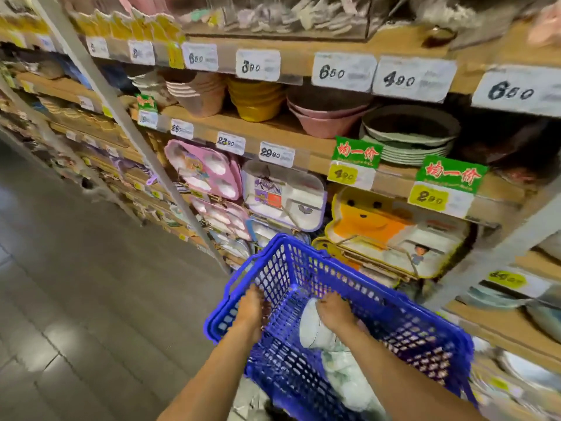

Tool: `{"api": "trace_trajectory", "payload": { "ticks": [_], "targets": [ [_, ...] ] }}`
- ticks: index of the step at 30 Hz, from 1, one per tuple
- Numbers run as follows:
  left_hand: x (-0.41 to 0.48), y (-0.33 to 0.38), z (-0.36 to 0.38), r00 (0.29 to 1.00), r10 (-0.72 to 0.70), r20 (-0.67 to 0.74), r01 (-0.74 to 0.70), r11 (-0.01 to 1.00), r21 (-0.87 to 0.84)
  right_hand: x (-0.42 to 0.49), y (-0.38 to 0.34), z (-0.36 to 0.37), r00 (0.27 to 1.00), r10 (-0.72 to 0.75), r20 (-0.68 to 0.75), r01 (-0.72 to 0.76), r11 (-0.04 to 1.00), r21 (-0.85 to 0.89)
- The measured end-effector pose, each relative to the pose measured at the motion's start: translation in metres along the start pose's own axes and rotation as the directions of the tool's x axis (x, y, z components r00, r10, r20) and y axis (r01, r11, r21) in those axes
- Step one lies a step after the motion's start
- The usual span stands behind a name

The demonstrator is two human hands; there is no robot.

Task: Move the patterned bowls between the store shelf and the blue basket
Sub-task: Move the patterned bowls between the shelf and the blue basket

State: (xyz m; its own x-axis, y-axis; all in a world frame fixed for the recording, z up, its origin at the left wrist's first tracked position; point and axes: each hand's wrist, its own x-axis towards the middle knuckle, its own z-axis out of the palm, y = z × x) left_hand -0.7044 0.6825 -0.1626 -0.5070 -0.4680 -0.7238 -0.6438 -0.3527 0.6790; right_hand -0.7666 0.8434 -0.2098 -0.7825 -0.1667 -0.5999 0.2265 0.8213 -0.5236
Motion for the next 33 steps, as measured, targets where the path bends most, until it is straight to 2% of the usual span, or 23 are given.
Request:
{"api": "trace_trajectory", "payload": {
  "ticks": [3,6,8,10,11,13,15,19,22,27,30,33],
  "targets": [
    [0.041,-0.011,0.017,0.993,-0.097,0.06,0.083,0.976,0.204,0.012,0.006,0.017,0.993,0.112,-0.024,-0.112,0.994,-0.015],
    [0.086,-0.024,0.031,0.99,-0.1,0.103,0.043,0.893,0.448,0.027,0.009,0.033,0.98,0.193,-0.039,-0.194,0.981,-0.026],
    [0.109,-0.027,0.039,0.98,-0.137,0.147,0.023,0.803,0.595,0.037,0.011,0.043,0.97,0.231,-0.072,-0.234,0.971,-0.045],
    [0.131,-0.03,0.044,0.967,-0.165,0.194,-0.006,0.748,0.664,0.049,0.011,0.053,0.955,0.272,-0.117,-0.282,0.956,-0.081],
    [0.14,-0.03,0.049,0.964,-0.195,0.178,0.037,0.769,0.638,0.054,0.01,0.059,0.951,0.279,-0.135,-0.296,0.946,-0.134],
    [0.155,-0.034,0.057,0.954,-0.25,0.167,0.078,0.741,0.666,0.062,0.007,0.069,0.948,0.269,-0.168,-0.302,0.928,-0.218],
    [0.163,-0.041,0.058,0.931,-0.263,0.252,0.009,0.708,0.706,0.071,0.003,0.08,0.945,0.257,-0.204,-0.302,0.923,-0.237],
    [0.171,-0.064,0.058,0.882,-0.323,0.344,0.023,0.759,0.651,0.084,0.006,0.1,0.949,0.286,-0.132,-0.315,0.867,-0.385],
    [0.178,-0.072,0.063,0.899,-0.325,0.293,0.075,0.774,0.629,0.088,0.012,0.104,0.93,0.351,-0.112,-0.366,0.846,-0.388],
    [0.174,-0.069,0.053,0.848,-0.401,0.346,0.068,0.731,0.68,0.085,0.01,0.098,0.936,0.341,-0.083,-0.341,0.831,-0.44],
    [0.174,-0.06,0.05,0.876,-0.372,0.307,0.079,0.739,0.669,0.076,0.005,0.088,0.94,0.318,-0.127,-0.342,0.857,-0.385],
    [0.175,-0.047,0.048,0.902,-0.303,0.307,0.027,0.751,0.66,0.066,-0.004,0.073,0.947,0.284,-0.152,-0.317,0.904,-0.287]
  ]
}}
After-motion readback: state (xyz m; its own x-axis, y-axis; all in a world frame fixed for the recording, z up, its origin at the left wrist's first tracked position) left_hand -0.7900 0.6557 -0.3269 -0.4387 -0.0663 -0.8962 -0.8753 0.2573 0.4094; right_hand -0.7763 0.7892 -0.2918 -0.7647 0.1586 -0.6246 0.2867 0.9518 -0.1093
